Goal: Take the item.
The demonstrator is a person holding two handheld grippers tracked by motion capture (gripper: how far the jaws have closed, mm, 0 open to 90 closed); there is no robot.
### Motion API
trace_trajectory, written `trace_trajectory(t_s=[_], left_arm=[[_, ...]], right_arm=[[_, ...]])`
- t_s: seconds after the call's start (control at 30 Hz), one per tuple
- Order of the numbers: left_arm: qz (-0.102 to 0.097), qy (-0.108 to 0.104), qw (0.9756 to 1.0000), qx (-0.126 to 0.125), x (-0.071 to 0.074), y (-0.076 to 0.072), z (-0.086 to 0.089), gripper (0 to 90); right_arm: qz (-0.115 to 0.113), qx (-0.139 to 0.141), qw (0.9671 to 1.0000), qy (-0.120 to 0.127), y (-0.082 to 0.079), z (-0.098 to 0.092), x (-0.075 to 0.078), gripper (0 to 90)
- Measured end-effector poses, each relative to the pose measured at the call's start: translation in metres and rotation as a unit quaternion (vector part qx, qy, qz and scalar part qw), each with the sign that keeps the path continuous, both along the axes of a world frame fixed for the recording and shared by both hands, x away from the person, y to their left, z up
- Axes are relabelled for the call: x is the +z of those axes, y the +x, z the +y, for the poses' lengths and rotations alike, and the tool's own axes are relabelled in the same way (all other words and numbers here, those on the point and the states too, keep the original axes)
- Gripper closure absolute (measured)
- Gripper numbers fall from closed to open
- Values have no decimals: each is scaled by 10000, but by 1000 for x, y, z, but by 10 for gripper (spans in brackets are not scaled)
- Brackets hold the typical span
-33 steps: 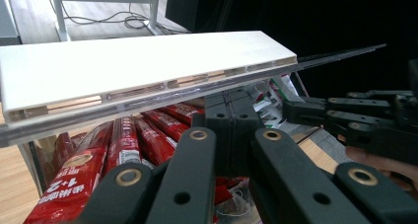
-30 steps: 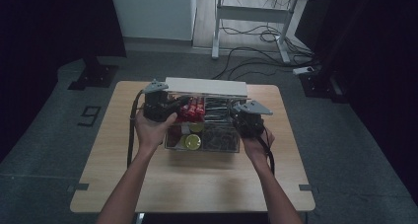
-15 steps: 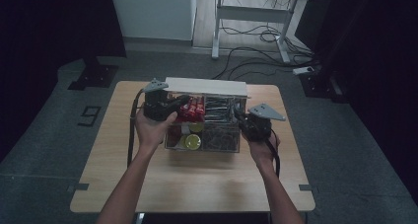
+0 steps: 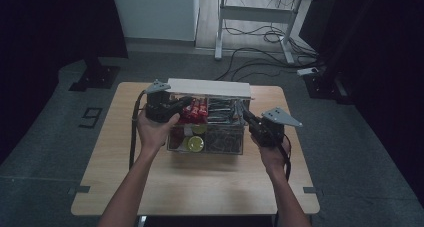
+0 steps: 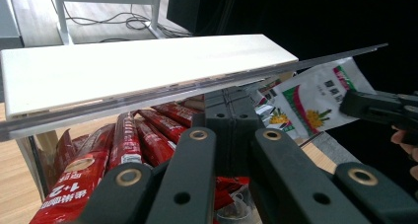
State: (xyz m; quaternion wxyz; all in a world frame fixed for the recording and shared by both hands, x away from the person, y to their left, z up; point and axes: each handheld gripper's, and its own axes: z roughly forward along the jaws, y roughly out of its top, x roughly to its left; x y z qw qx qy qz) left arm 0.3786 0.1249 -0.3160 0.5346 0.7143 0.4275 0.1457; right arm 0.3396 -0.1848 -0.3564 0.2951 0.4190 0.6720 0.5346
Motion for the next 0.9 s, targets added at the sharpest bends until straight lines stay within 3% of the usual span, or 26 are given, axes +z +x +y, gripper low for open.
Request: trace_trajectory(t_s=[0.9], left_arm=[[5,5,10000,-5,-1,0,-1,898]], right_arm=[[-217,-65,9995,238,-24,-28,6,889]])
